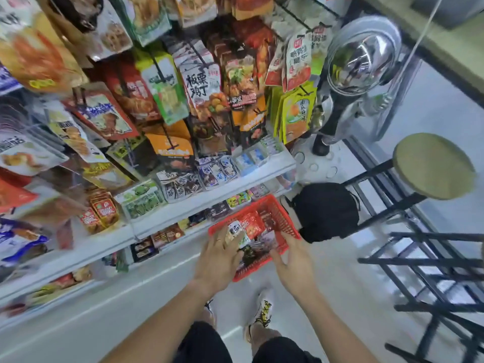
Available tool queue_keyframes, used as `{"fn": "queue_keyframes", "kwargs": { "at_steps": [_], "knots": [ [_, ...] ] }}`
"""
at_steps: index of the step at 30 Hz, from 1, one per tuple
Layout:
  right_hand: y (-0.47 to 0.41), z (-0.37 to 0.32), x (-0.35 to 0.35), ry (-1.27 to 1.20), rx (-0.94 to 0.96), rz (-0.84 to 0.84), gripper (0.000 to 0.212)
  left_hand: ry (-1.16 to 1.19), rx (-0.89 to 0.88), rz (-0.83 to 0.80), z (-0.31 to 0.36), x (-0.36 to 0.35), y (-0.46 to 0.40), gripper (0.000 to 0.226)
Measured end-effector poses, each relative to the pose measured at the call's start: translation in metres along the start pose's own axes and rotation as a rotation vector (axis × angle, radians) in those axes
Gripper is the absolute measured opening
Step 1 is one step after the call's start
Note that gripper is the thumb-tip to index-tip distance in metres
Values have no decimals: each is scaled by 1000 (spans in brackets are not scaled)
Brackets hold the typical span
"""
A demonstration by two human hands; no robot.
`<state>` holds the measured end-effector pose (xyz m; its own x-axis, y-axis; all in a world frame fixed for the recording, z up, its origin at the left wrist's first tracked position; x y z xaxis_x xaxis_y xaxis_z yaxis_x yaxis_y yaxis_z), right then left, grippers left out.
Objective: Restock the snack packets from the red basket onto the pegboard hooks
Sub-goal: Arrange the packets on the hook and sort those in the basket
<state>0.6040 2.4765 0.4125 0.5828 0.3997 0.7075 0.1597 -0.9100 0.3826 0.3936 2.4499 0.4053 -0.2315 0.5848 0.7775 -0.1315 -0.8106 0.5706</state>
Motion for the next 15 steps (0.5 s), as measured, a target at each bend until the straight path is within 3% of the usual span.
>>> {"fn": "queue_keyframes", "kwargs": {
  "at_steps": [2,7,12,15],
  "knots": [
    [-18,19,-24,-10,-21,-34,57,39,17,12,3,-20,-22,73],
    [-95,91,-119,-68,-78,-44,51,95,50,6,-29,-121,-130,55],
    [-202,197,-245,-109,-165,-96,45,86,51,-27,-83,-247,-261,67],
    [-271,248,-303,-79,-184,-114,65,76,50,-41,-107,-302,-335,66]
  ]
}}
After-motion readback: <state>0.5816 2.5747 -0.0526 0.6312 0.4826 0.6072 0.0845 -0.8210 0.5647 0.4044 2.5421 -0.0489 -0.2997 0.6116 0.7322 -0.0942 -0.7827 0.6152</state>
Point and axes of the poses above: each hand's wrist, its own y-axis away from the middle knuckle, its own x-axis out of the back of the hand, z = x × y, the point moved 4 cm from there along -y, towards the middle knuckle, and after that the axes turned 8 degrees about -z, right-handed, at the moved point
